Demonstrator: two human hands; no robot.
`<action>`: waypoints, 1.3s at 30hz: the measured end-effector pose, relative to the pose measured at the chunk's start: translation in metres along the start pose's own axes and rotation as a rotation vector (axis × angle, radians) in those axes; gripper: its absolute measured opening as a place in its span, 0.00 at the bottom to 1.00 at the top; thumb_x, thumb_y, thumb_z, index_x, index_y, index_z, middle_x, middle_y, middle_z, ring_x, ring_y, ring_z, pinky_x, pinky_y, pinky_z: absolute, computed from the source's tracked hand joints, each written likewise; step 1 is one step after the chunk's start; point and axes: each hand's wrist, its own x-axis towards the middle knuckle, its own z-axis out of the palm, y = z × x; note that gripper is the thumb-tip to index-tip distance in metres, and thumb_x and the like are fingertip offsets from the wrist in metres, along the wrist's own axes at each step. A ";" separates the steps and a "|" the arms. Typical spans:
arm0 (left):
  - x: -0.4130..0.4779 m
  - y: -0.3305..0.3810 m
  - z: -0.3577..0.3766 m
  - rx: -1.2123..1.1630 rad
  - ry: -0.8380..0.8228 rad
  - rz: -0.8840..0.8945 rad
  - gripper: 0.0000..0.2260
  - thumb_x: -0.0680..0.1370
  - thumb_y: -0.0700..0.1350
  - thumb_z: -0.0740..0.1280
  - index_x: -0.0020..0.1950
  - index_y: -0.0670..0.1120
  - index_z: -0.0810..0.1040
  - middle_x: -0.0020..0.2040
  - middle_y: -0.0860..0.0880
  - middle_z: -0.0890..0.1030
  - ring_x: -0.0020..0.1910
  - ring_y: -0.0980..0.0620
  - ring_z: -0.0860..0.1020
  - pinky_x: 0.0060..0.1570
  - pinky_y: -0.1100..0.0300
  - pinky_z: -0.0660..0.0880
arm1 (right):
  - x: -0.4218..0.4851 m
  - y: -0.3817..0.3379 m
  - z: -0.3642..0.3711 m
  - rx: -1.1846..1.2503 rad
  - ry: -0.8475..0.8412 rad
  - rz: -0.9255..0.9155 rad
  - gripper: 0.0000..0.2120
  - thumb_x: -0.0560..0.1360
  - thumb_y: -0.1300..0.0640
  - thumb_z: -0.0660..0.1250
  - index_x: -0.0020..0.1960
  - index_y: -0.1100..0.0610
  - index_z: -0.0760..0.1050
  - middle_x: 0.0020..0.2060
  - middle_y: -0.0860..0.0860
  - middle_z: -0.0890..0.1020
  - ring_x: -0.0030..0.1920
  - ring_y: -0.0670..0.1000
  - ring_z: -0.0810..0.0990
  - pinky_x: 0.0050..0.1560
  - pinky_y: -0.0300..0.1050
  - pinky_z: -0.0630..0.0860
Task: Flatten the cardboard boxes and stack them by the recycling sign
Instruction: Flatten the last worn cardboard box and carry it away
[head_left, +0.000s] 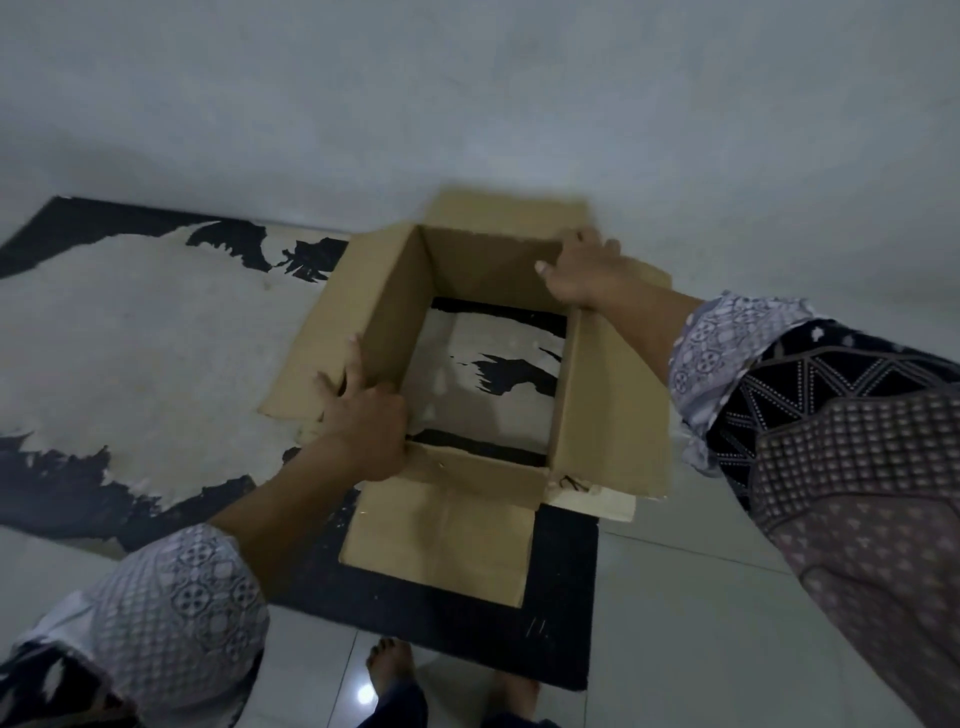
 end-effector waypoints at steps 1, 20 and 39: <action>-0.001 0.000 0.001 0.005 0.004 -0.003 0.13 0.74 0.49 0.63 0.56 0.50 0.80 0.65 0.46 0.71 0.74 0.30 0.35 0.64 0.23 0.51 | 0.004 0.005 0.002 -0.017 -0.023 0.006 0.35 0.80 0.37 0.53 0.80 0.53 0.48 0.79 0.54 0.50 0.76 0.65 0.51 0.72 0.66 0.57; -0.054 0.149 -0.017 -0.386 0.347 0.254 0.43 0.78 0.46 0.66 0.78 0.39 0.36 0.53 0.44 0.81 0.42 0.46 0.81 0.41 0.52 0.77 | -0.132 0.041 0.075 0.990 0.035 0.238 0.36 0.79 0.32 0.44 0.79 0.52 0.54 0.77 0.50 0.59 0.76 0.55 0.59 0.75 0.56 0.56; -0.049 -0.004 -0.048 -0.843 0.415 0.322 0.08 0.79 0.52 0.62 0.54 0.49 0.75 0.49 0.48 0.81 0.48 0.44 0.79 0.45 0.51 0.77 | -0.257 -0.068 0.140 2.099 -0.338 0.574 0.21 0.79 0.42 0.62 0.63 0.56 0.77 0.56 0.62 0.83 0.58 0.63 0.80 0.59 0.63 0.75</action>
